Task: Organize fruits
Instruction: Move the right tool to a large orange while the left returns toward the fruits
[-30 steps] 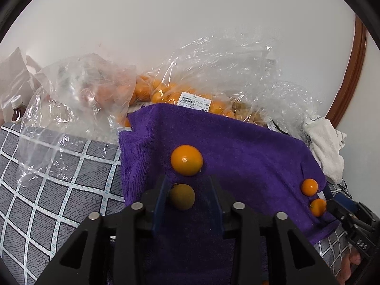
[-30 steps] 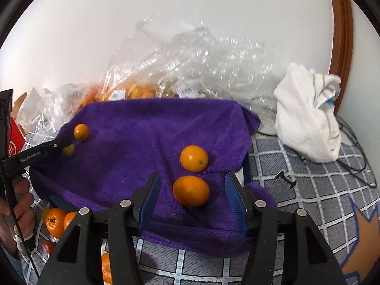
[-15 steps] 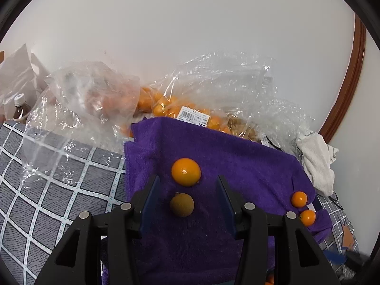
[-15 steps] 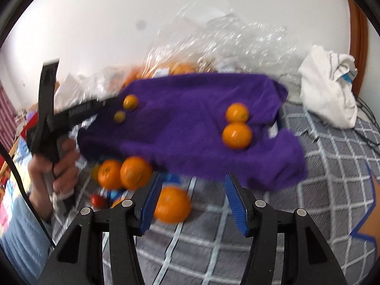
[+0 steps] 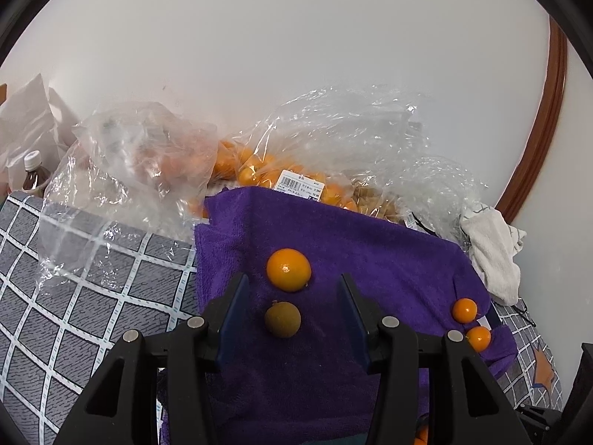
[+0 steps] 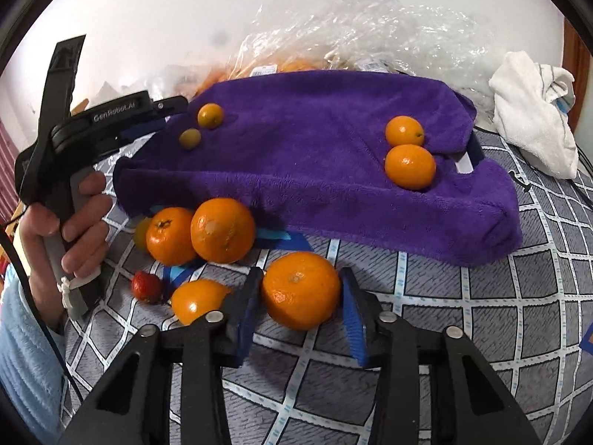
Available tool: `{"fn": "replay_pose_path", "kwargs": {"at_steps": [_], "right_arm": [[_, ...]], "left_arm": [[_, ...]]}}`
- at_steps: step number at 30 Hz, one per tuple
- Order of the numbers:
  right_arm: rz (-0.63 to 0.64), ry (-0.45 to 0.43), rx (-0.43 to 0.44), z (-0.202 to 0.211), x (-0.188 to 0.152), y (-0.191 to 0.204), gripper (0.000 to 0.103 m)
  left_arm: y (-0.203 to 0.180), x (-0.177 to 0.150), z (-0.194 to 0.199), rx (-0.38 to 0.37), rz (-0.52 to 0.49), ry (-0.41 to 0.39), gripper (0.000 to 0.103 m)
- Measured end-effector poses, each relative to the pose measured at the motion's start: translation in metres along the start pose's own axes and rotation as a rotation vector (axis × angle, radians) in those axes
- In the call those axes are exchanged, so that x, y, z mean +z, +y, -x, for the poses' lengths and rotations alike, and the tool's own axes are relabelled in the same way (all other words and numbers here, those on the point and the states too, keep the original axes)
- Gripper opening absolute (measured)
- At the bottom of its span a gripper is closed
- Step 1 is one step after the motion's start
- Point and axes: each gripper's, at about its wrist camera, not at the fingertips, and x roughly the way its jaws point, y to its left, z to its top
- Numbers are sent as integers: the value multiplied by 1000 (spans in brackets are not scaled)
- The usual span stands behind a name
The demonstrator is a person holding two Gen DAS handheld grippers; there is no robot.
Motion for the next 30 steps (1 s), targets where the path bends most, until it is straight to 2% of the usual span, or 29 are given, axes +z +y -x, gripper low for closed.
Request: {"fn": "replay_pose_path", "kwargs": {"at_steps": [2,6,7,11,14,20,23,30], "right_arm": [[-8,-26,-26,7,-2,-6,40],[-5,-80,-161,25,-7,-27,40],[-26,-86,-170,28,-8,-34,40],[-132,-93,-129,30,-15,-61,40],[-160,-132,-118,36,-16,-67,40],[-124,-122,-138,30,-14,-59,40],[-108,-127,-139,31,-15,-57,40],[-85,-119,-148,30,-16,-52,40]], "left_arm": [[-1,-1,0,-2,-7,-3,47],[-5,-2,0,-12,-29,-2,47],[-6,-3,0,-8,-35,-7,47],[-11,-4,3,-36,-59,-2,47],[-16,-4,5,-71,-67,16,47],[-30,4,26,-102,-92,-2,47],[-34,5,35,-91,-100,30,47],[-23,-33,66,-110,-155,110,47]]}}
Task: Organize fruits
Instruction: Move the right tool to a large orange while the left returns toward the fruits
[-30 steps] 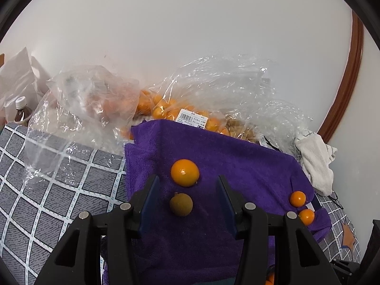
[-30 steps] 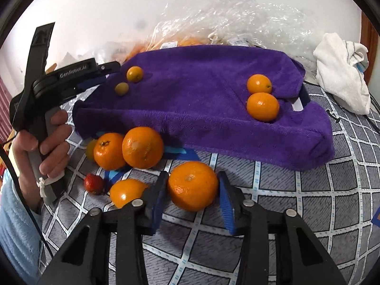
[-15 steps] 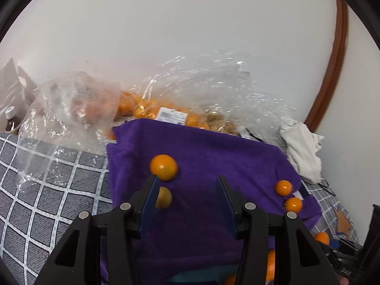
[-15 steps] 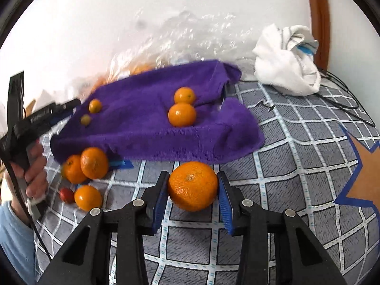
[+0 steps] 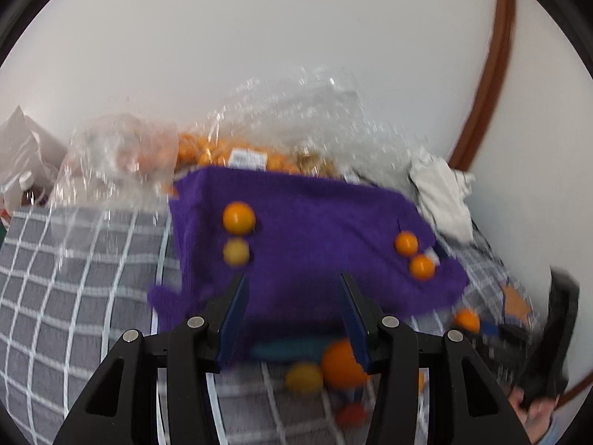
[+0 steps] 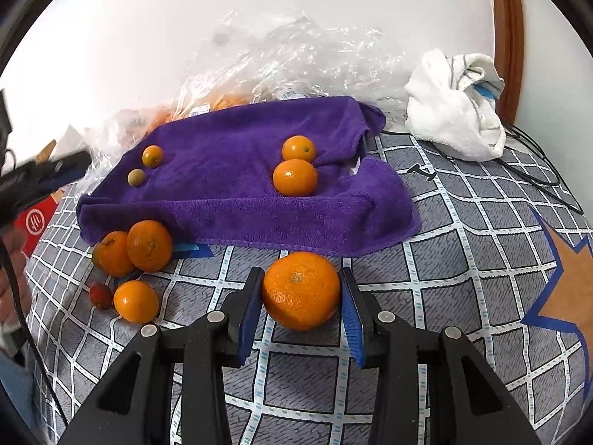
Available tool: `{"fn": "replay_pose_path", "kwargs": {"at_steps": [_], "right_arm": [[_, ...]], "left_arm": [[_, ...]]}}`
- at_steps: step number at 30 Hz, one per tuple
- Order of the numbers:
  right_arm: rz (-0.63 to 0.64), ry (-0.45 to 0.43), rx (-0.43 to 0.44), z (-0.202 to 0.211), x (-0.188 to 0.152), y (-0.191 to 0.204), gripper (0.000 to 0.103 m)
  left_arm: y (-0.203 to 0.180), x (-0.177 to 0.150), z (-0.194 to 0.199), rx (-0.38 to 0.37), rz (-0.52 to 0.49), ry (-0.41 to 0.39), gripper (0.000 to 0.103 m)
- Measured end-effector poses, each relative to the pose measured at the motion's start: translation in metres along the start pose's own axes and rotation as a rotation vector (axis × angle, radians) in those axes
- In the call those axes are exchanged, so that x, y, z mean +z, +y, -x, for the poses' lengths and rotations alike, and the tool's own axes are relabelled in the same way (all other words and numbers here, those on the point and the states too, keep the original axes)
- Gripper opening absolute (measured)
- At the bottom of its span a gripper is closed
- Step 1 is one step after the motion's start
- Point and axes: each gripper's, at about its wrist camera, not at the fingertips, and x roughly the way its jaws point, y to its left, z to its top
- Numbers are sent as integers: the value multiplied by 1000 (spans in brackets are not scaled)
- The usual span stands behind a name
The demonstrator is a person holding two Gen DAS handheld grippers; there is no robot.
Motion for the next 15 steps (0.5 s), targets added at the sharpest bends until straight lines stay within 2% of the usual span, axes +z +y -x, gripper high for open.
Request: {"fn": "replay_pose_path", "kwargs": {"at_steps": [6,11,15], "right_arm": [[-1,-4,4,2,-1,1,40],[-17,-5,11,3,-2,-2,40],[-22,-3,12,3,-1,-3,40]], "left_arm": [[2,-41,-5,2,-13,64,47],[-7,-50,-10,-19,-71,117,47],[-6,-51,-12,-20,-60,135,45]]}}
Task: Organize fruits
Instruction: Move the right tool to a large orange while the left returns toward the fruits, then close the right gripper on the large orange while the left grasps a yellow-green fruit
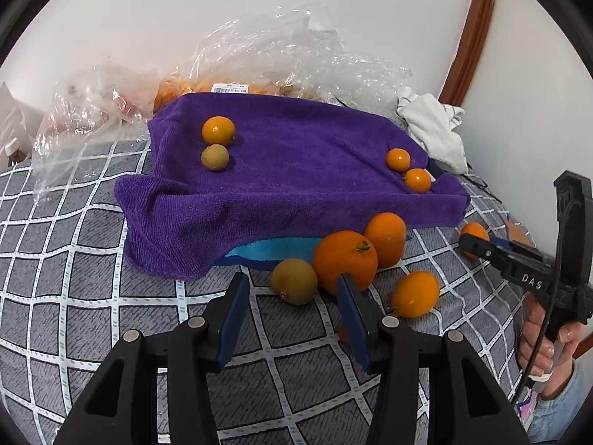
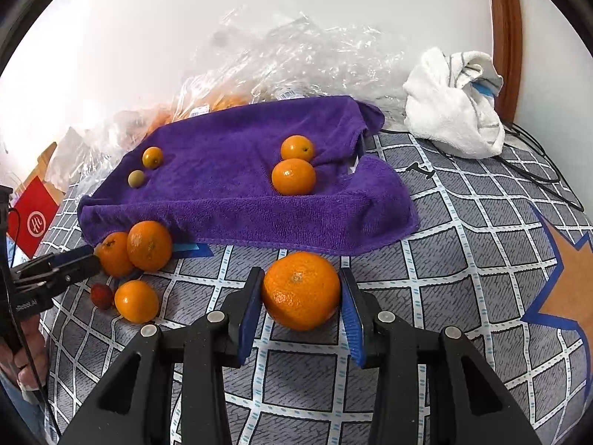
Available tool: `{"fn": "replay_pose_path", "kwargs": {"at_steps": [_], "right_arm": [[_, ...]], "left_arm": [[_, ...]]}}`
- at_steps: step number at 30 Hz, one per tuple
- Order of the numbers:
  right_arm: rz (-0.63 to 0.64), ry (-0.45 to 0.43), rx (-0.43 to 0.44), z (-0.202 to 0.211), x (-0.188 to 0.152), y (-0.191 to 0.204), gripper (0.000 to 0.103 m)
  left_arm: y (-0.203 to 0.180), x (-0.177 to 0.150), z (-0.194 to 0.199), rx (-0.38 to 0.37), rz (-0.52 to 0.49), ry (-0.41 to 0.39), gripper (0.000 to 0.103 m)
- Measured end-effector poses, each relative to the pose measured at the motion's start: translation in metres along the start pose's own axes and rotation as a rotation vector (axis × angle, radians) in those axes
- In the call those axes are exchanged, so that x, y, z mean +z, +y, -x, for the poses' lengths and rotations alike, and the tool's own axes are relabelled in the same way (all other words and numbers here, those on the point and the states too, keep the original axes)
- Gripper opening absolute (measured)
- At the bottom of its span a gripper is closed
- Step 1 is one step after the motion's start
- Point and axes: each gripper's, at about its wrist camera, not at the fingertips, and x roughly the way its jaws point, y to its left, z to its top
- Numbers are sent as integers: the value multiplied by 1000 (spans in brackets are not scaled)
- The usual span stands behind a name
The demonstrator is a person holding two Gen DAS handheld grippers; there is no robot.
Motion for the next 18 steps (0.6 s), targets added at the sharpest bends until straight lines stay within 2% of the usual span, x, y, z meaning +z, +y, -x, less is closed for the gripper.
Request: {"fn": "replay_pose_path", "kwargs": {"at_steps": [5,7,14,18], "right_arm": [[13,6,-3,-1,0,3,40],[13,10,-3,-2,0,3,40],[0,8,-4,-2,1,0,40],[12,12,-19,-2,0,2,40]], "left_arm": [[-3,-1,0,-1,-13,0,33],[-3,-1,0,2,-11,3,23],[7,-1,3,2,35,-3,20],[1,0,1,23,18,3,22]]}}
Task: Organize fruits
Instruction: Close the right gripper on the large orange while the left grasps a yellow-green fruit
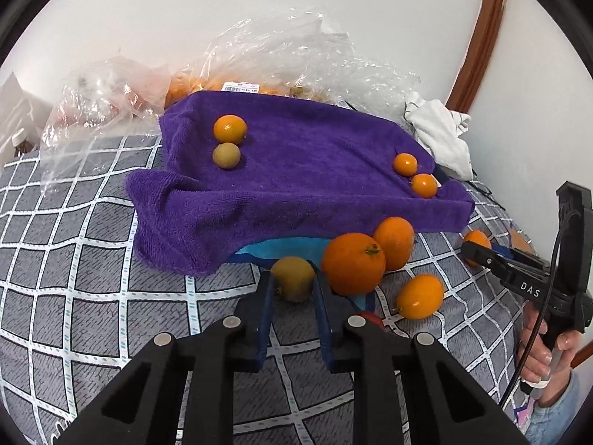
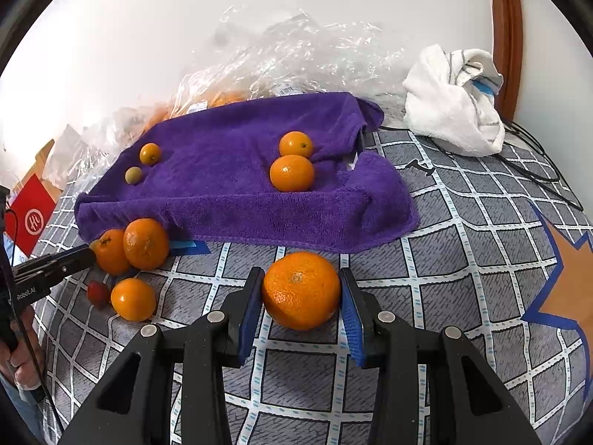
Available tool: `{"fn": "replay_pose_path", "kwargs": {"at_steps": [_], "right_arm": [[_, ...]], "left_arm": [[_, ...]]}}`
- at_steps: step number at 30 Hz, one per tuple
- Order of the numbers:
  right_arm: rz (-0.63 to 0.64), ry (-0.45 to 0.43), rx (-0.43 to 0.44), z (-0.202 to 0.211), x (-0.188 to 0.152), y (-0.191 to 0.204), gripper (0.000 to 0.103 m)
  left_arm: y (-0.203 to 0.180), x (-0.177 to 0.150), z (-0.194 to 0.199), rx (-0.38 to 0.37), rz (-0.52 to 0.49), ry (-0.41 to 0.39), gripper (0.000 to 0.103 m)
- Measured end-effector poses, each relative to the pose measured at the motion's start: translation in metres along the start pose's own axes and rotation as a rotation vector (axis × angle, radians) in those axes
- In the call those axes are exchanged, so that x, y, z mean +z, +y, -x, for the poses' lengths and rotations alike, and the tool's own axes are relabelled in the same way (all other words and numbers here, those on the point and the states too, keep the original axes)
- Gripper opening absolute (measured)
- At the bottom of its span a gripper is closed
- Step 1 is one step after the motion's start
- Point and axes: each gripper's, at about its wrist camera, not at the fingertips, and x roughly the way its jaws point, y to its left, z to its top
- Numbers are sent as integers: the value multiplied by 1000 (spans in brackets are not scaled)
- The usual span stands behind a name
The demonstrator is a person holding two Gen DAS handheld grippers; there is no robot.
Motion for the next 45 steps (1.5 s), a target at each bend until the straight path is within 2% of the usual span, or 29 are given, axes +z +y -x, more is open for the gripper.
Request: {"fn": "replay_pose_path", "kwargs": {"at_steps": [4,11,22,29,35,38,45], "right_arm": [[13,-3,6,1,0,2,40],[10,-7,15,1,0,0,40],[20,-13,21,4,-2,4,40],[23,-8,16,2,-1,4,40],[32,-5,17,1,-1,6,40],[29,-7,21,2,-1,5,40],[28,-17,26,4,-2,5,40]], "left_arm": [[1,2,-10,10,14,41,25],[11,4,-11,-35,87,17,25],[11,1,-2,-40,99,-24,23],[11,1,-10,-55,114,10,29],[11,1,-11,-76,120,16,27],[14,1,-7,-83,133,-2,26],[17,0,14,-83,154,-130,26]]}}
